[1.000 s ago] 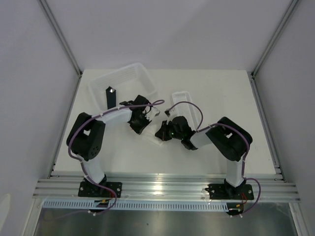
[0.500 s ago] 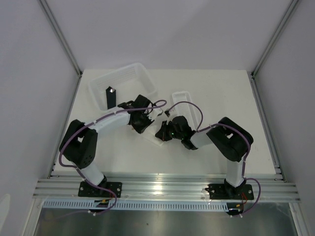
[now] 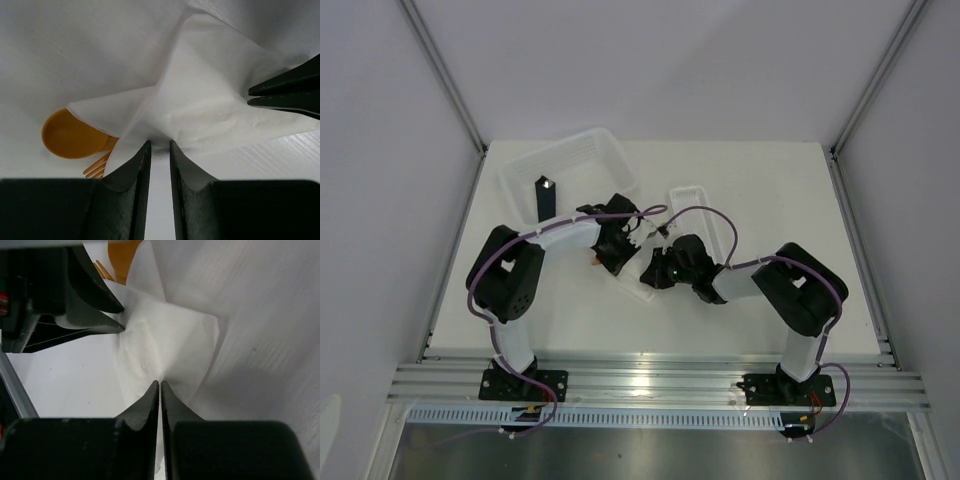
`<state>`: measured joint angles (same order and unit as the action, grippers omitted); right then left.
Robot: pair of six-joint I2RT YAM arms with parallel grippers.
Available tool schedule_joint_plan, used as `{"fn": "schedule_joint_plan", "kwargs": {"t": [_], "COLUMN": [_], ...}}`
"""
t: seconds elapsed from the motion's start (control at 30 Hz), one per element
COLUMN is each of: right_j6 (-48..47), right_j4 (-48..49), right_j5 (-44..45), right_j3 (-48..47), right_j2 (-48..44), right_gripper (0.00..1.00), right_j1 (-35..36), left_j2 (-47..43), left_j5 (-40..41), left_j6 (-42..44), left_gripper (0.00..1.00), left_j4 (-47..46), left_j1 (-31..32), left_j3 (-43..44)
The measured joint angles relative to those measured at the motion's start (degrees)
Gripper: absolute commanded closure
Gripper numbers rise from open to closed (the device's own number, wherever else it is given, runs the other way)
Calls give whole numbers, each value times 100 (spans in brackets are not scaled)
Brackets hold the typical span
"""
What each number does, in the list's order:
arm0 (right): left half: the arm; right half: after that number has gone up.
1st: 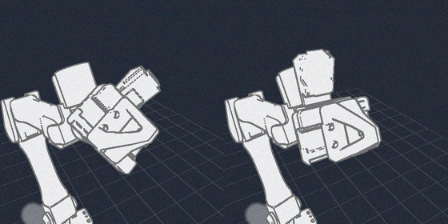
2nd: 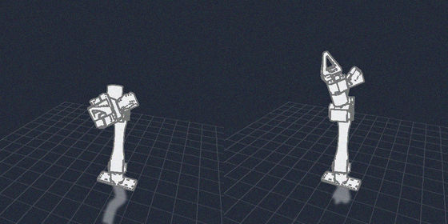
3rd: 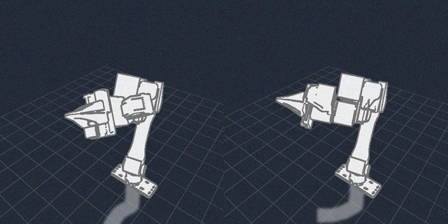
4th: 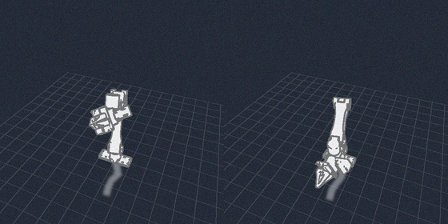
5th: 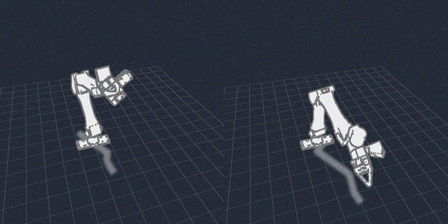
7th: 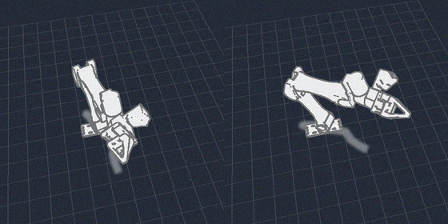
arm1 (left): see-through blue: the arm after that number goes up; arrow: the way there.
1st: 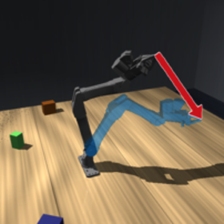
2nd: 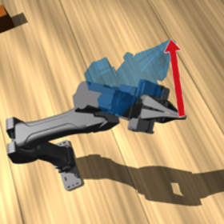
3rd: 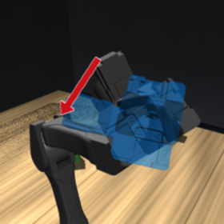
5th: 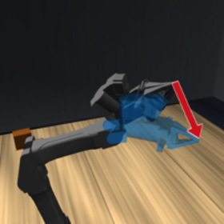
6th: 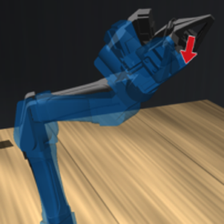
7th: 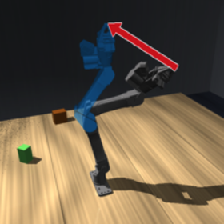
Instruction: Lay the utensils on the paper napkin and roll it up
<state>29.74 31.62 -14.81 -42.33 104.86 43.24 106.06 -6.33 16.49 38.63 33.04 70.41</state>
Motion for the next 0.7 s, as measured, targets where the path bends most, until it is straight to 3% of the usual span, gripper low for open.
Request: {"fn": "schedule_joint_plan", "kwargs": {"t": [0.3,0.47,0.7], "right_j6": [-46,-39,-22], "right_j4": [-190,-492,-555], "right_j5": [282,501,278], "right_j3": [31,28,20], "right_j2": [-212,-317,-306], "right_gripper": [61,55,60], "right_j1": [-81,-111,-111], "left_j2": [2,2,2], "left_j5": [-4,-4,-9], "left_j6": [0,0,0], "left_gripper": [76,76,76], "left_j4": [-9,-26,-35], "left_j1": [2,0,0], "left_j3": [0,-13,-13]}}
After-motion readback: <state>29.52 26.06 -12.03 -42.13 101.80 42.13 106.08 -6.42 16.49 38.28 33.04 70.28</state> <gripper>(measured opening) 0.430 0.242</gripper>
